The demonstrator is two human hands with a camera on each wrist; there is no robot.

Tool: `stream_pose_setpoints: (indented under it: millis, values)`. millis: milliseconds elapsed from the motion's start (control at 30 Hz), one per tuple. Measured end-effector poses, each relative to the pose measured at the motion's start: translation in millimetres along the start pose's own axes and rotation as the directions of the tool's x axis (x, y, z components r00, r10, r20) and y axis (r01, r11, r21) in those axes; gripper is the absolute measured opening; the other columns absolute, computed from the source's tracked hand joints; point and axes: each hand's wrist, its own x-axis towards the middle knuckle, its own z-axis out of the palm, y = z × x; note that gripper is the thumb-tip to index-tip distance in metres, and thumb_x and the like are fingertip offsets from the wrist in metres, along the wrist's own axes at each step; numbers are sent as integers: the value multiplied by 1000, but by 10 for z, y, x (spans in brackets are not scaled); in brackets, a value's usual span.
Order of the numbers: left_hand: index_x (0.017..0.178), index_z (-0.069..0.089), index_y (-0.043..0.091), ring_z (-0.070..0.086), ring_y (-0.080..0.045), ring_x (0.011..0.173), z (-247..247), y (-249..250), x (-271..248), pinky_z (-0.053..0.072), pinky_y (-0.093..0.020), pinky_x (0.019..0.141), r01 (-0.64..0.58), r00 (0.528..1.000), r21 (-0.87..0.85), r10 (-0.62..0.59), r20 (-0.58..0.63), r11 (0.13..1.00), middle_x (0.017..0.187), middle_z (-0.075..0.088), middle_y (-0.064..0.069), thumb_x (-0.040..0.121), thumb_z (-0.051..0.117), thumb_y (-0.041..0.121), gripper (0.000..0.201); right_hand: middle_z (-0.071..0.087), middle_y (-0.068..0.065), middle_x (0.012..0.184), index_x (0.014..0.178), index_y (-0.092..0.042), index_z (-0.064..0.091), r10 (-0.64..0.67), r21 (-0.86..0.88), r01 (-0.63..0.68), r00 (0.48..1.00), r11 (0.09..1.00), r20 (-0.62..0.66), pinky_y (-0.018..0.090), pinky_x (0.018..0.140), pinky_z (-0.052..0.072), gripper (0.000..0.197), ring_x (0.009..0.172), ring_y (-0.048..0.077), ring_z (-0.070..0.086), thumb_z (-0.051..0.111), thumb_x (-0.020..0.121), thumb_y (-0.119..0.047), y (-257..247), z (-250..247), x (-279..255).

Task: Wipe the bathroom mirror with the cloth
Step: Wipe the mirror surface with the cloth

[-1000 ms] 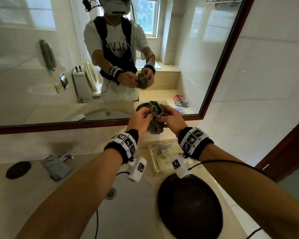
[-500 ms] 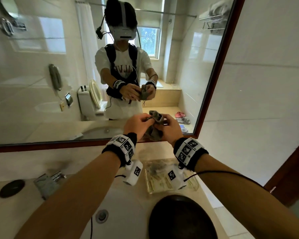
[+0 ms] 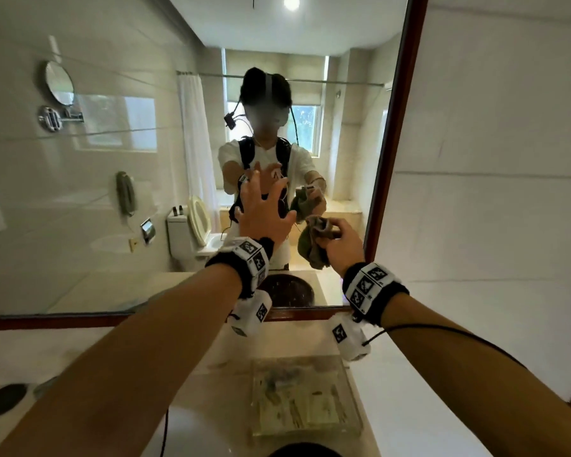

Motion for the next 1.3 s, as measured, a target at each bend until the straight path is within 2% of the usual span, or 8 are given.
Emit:
stream_pose_setpoints:
  millis: [133, 233, 367, 600, 700, 966, 1100, 1300]
  values:
    - [148, 25, 38, -1, -34, 147, -102, 274, 303, 21, -66, 109, -54, 995, 177, 67, -68, 983, 161, -3, -8, 85, 65, 40, 74, 65, 5, 107, 103, -28, 65, -131, -107, 124, 990, 986, -56, 45, 90, 54, 19, 95, 24, 64, 65, 86, -20, -288, -176, 339]
    - [147, 16, 42, -8, -35, 146, -147, 372, 586, 20, -68, 108, -72, 993, 250, 93, -74, 966, 160, -13, -8, 82, 67, 37, 83, 51, 6, 115, 102, -26, 67, -201, -216, 179, 976, 960, -86, 35, 94, 52, 17, 94, 21, 57, 62, 88, -16, -545, -321, 551]
    - [149, 0, 42, -17, -38, 144, -220, 464, 883, 15, -70, 108, -23, 996, 301, 48, -76, 953, 157, -23, -12, 79, 72, 41, 101, 47, 9, 120, 112, -25, 65, -311, -358, 266, 947, 895, -73, 35, 99, 48, 26, 104, 27, 56, 58, 90, -13, -975, -448, 805]
    - [143, -20, 37, -15, -41, 144, -280, 461, 1177, 14, -72, 105, -6, 990, 406, 61, -124, 914, 157, -25, -15, 71, 77, 50, 121, 51, 5, 122, 122, -29, 65, -553, -529, 444, 831, 723, -58, 36, 97, 47, 33, 115, 25, 49, 55, 93, -18, -1666, -487, 1091]
    - [147, -13, 39, -17, -41, 143, -289, 434, 1243, 16, -75, 102, -51, 987, 418, 109, -116, 907, 156, -28, -13, 75, 72, 44, 112, 51, 6, 125, 121, -30, 67, -618, -575, 485, 785, 659, -45, 38, 96, 46, 31, 118, 26, 44, 54, 94, -20, -1813, -439, 1210]
    - [145, -3, 43, -14, -39, 145, -160, 354, 1359, 24, -76, 99, -12, 992, 355, 56, -114, 935, 158, -22, -10, 73, 75, 37, 106, 51, 15, 117, 118, -14, 63, -776, -705, 531, 629, 471, -44, 36, 67, 49, 31, 110, 31, 47, 59, 92, -29, -1680, -187, 1465]
    - [147, 0, 44, -18, -37, 144, -86, 338, 1362, 19, -76, 101, -26, 989, 334, 72, -126, 942, 157, -24, -10, 75, 72, 29, 102, 59, 15, 111, 100, -12, 69, -797, -737, 547, 603, 397, 19, 34, 55, 52, 32, 104, 34, 56, 82, 72, -20, -1359, -55, 1533]
    - [148, -3, 44, -16, -37, 145, -53, 240, 1282, 16, -75, 102, -79, 978, 363, 143, -153, 928, 159, -20, -10, 79, 68, 41, 98, 62, 11, 110, 98, -16, 72, -830, -740, 569, 558, 360, 26, 33, 50, 52, 34, 102, 33, 60, 85, 68, -21, -1117, -18, 1476]
